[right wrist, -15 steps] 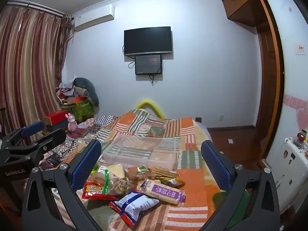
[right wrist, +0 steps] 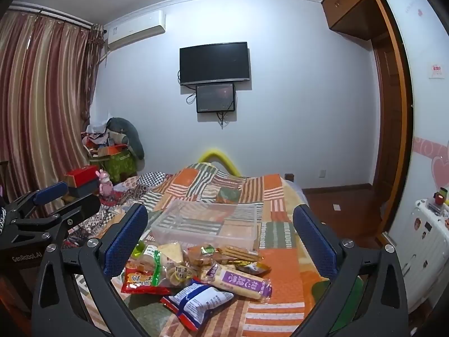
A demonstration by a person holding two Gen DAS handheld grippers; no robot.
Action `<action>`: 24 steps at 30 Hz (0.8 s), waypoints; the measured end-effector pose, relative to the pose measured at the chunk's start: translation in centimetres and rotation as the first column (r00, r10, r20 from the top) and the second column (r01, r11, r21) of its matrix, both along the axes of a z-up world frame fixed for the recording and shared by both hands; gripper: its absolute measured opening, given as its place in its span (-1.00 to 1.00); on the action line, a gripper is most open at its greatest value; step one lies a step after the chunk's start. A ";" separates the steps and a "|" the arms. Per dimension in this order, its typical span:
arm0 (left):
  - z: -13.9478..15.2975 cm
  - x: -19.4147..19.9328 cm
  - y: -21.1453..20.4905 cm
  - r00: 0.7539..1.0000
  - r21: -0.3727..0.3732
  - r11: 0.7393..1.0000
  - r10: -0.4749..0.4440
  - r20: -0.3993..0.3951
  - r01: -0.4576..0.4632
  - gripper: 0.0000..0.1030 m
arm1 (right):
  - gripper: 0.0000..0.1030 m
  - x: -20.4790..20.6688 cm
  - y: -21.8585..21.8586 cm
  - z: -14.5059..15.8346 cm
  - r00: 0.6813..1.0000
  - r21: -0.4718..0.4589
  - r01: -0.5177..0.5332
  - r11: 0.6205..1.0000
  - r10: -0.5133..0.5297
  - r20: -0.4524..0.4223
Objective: Organize snacks
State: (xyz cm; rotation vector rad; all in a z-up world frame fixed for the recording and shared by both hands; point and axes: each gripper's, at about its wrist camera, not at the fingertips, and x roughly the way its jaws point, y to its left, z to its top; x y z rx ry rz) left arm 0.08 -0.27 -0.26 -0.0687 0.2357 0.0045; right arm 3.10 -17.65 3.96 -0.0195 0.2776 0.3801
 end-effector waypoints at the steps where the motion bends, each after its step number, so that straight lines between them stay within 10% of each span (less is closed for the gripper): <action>1: 0.0 0.0 0.0 1.000 0.001 1.000 0.000 0.000 0.000 1.00 | 1.00 -0.2 -0.2 -0.1 1.000 0.002 0.000 1.000 0.000 0.005; 24: -0.3 0.3 0.1 1.000 -0.005 1.000 0.001 -0.012 -0.001 1.00 | 1.00 -0.4 -0.3 -0.2 1.000 0.019 -0.002 1.000 0.002 0.014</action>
